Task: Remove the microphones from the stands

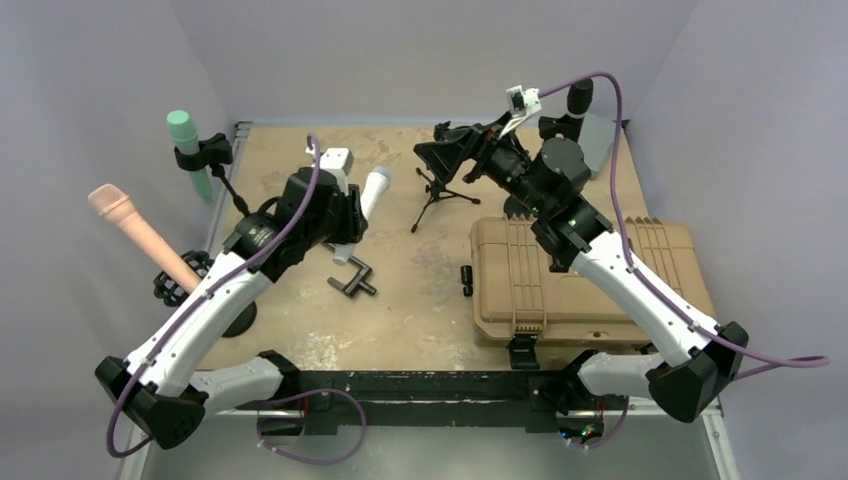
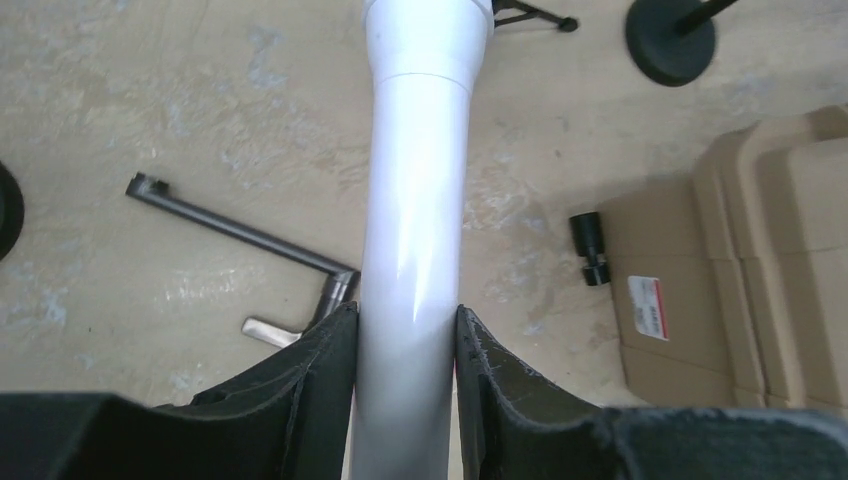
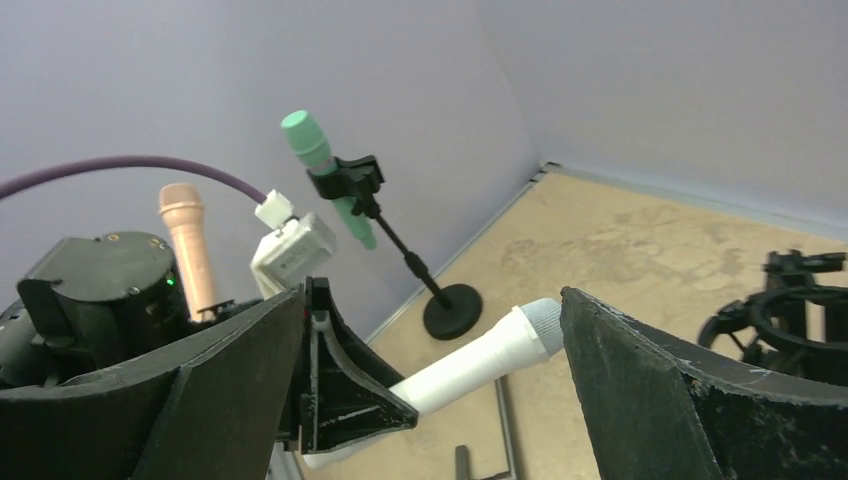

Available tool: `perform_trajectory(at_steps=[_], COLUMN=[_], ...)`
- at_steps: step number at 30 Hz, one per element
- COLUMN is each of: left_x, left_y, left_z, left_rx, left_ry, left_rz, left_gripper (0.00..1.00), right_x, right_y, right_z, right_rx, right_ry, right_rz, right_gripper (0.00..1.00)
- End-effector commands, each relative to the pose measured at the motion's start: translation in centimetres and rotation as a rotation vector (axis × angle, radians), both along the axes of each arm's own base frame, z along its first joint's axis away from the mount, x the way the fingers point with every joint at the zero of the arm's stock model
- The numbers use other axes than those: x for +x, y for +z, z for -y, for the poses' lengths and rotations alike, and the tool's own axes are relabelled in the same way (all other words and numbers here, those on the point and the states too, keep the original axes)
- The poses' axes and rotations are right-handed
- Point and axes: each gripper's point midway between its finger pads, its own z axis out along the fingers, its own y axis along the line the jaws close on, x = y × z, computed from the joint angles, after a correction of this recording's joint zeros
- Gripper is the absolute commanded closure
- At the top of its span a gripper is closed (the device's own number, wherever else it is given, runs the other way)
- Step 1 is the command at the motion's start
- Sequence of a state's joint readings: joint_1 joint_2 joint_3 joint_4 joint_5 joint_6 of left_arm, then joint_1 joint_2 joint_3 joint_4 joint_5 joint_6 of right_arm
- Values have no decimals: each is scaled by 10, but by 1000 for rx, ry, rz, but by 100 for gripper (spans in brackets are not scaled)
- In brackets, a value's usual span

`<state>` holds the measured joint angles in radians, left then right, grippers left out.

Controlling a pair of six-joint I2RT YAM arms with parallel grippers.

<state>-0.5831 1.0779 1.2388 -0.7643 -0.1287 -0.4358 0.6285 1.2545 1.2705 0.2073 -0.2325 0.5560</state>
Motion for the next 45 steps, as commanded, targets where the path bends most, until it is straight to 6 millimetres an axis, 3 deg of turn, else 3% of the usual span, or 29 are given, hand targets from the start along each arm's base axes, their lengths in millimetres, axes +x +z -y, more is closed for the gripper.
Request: perform_trajectory(at_steps=[1,5,15,22,32,37,45], left_x=[14,31,89,155,258,270,255], left_y=[-45,-67,-85,-101,-148,-178,-230], left_z=[-17,-17,-39,-42,-20,-3,1], left_rx=[107,143,197,154,112,92,24], left_ry=[140,200,356,412,331,248,269], left_rz=[-94,-127,-136,-159,-228,-337,-547], left_gripper=[100,100,100,100,100,100,100], right_x=[8,12,16,11,3,2,6], right_y=[14,15,11,13,14,14,4], right_z=[25,39,58,73,100,104,102], right_rx=[-62,-99,-147,-164,-182,-189,-198], right_ry=[-147,-221,-317,-367,-458,-478,-478], right_rz=[78,95,106,127,153,166,169], right_gripper=[1,1,1,1,1,1,1])
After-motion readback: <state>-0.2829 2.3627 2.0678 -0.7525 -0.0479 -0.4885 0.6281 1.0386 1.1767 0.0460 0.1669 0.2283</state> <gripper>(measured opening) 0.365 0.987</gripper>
